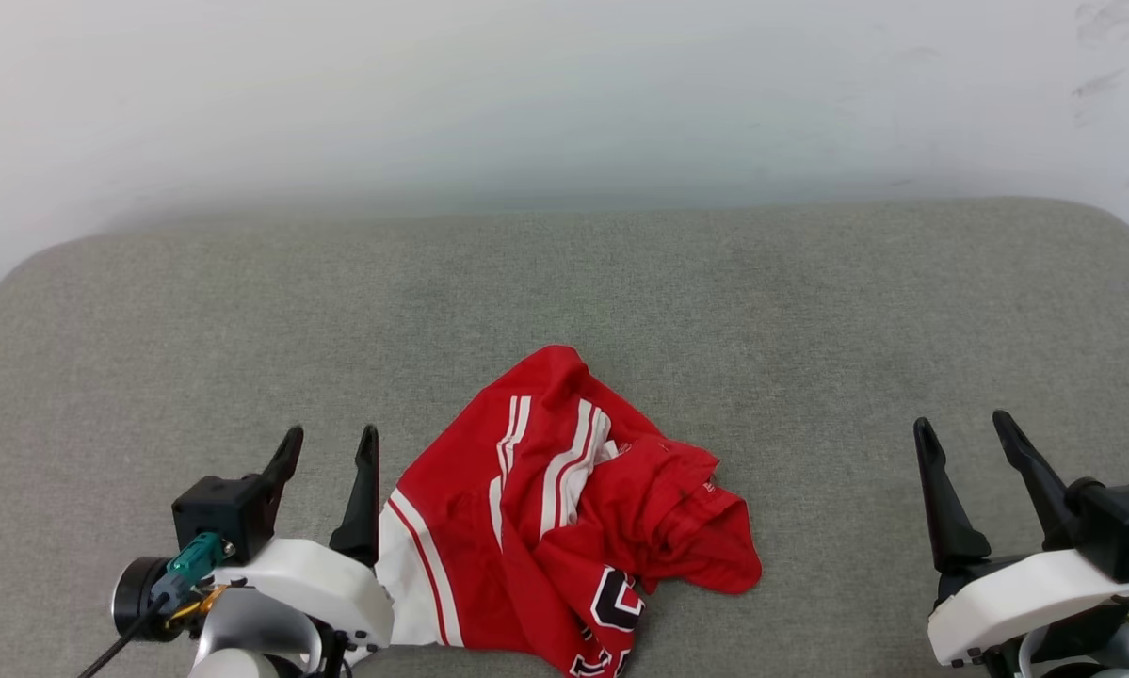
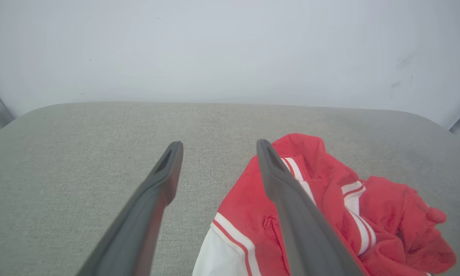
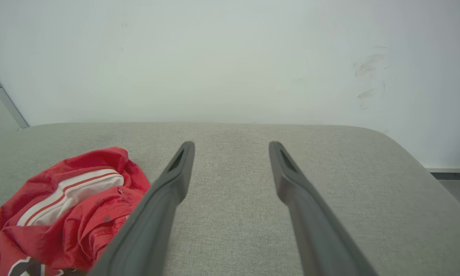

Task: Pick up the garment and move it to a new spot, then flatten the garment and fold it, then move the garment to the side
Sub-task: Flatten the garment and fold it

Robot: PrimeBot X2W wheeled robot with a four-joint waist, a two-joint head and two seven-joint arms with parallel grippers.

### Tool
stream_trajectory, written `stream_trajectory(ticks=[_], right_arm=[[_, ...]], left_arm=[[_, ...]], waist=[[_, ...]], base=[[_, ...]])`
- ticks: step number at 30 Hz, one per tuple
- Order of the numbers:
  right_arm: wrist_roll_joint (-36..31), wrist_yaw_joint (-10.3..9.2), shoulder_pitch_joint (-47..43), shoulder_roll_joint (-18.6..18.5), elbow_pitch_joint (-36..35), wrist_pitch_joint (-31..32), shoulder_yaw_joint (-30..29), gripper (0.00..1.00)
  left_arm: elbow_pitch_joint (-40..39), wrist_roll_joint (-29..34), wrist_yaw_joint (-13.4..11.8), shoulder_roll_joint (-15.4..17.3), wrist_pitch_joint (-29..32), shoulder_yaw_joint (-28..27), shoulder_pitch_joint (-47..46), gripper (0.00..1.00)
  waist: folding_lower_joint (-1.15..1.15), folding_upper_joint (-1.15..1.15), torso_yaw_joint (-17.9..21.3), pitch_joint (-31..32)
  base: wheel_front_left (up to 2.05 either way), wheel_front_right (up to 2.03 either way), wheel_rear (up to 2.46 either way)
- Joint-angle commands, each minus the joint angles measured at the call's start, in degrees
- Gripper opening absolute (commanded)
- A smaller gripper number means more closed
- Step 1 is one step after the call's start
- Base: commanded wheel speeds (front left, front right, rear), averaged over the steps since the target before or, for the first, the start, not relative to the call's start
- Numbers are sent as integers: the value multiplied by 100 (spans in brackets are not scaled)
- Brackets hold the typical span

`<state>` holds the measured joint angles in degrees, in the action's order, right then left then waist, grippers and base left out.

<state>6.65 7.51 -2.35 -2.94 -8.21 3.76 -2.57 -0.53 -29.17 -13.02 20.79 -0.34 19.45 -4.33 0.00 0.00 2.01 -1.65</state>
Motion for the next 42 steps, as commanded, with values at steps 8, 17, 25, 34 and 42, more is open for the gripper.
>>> stream_trajectory(ticks=[8,17,25,34,42], right_arm=[[-85,-4,-37,7,-49,205,-128,100],[262,-4,388,-445,359,1424,541,100],[1157,-4,1242,-1190,776,3214,1827,100],[1567,-4,2156,-1775,1357,3973,2880,100],[1846,-4,2336,-1916,1509,3818,2855,0]], left_arm=[[-509,463,-125,-125,-702,142,-143,100],[-710,573,-251,-178,-717,222,-129,100],[-666,598,-185,-320,-861,356,-312,100],[-377,497,-82,-523,-1066,462,-485,100],[-222,451,-93,-541,-1154,423,-509,100]], waist=[[0,0,-134,142],[0,0,-581,34],[0,0,-1233,-344],[0,0,-1696,-693],[0,0,-1473,-716]], base=[[0,0,0],[0,0,0],[0,0,0],[0,0,0],[0,0,0]])
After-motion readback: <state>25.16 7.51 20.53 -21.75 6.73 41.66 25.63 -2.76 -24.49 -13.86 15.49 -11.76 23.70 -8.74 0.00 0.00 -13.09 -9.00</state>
